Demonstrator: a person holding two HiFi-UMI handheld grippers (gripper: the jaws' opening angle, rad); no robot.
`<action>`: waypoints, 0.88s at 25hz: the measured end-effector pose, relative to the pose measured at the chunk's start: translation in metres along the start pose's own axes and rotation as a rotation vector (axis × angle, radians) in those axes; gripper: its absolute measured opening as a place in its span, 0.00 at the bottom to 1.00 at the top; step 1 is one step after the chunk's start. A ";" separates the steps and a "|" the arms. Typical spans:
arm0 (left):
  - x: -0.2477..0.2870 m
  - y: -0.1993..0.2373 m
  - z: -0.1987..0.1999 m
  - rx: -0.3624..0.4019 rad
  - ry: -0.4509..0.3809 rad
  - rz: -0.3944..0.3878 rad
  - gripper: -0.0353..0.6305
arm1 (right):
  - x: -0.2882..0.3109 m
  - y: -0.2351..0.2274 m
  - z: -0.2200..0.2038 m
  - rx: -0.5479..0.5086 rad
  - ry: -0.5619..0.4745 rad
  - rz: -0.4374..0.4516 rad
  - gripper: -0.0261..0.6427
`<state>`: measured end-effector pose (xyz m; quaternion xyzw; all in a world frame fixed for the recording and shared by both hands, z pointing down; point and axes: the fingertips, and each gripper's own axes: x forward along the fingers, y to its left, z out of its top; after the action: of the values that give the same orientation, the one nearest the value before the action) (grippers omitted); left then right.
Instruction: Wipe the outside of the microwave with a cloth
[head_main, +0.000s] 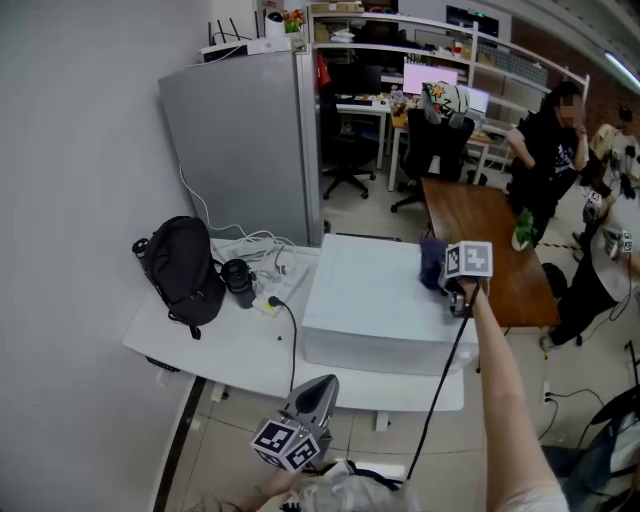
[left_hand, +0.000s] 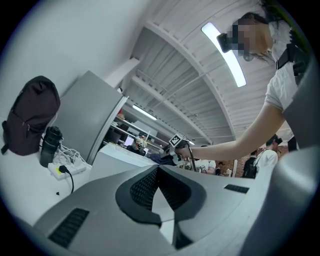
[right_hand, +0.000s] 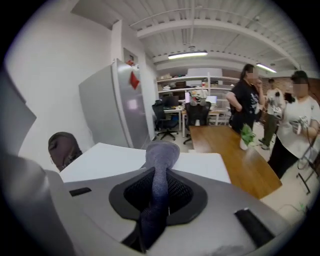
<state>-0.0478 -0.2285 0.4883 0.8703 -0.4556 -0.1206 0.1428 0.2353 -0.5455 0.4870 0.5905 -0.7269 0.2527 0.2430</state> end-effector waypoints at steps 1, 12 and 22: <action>0.001 -0.003 -0.003 -0.005 0.005 -0.011 0.03 | -0.010 -0.028 -0.009 0.045 0.001 -0.031 0.15; 0.005 -0.033 -0.016 -0.021 0.031 -0.094 0.03 | -0.097 -0.059 -0.022 0.139 -0.219 -0.026 0.15; -0.048 0.015 -0.009 -0.020 0.007 0.079 0.03 | -0.196 0.251 -0.118 0.088 -0.519 0.476 0.15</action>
<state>-0.0827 -0.1959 0.5060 0.8506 -0.4878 -0.1165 0.1578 0.0318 -0.2801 0.4286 0.4591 -0.8701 0.1747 -0.0411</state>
